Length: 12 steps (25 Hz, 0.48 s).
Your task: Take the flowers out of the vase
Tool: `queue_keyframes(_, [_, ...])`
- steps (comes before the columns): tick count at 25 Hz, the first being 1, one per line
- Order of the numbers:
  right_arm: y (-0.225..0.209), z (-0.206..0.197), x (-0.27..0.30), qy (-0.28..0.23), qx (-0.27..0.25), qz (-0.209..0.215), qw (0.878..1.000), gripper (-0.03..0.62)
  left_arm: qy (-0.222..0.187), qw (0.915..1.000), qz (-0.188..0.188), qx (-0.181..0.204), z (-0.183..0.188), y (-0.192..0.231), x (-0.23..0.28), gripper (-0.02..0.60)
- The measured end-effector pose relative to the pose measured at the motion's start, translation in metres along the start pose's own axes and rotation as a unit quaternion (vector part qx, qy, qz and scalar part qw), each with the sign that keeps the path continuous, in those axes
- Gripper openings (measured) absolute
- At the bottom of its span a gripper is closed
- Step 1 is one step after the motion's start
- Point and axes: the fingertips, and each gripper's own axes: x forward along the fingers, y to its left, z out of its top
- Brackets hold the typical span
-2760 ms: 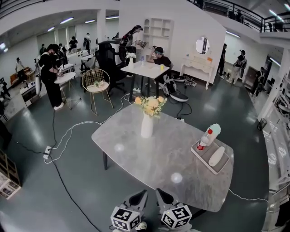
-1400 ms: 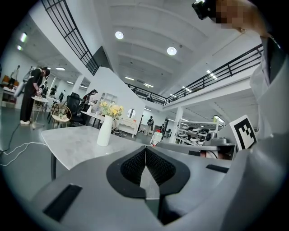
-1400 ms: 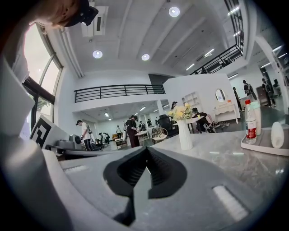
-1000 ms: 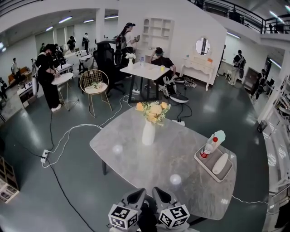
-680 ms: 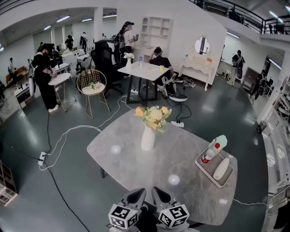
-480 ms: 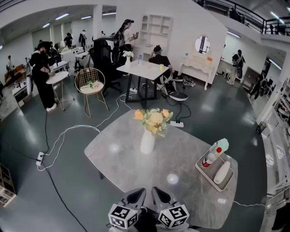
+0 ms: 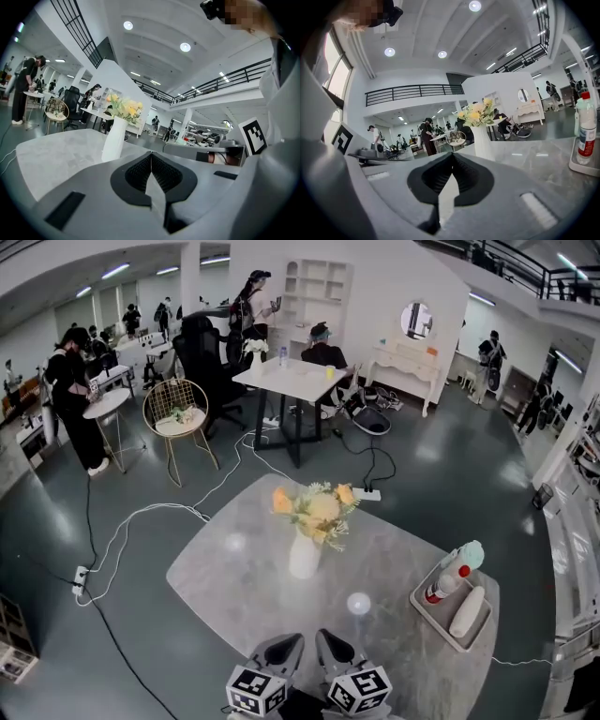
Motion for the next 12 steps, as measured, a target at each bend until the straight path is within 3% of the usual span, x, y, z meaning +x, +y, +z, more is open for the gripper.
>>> queue_keyframes(12, [-0.051, -0.008, 0.067, 0.014, 0.031, -0.027, 0.999, 0.000, 0.023, 0.9991, -0.030, -0.021, 0.009, 0.053, 0.065, 0.003])
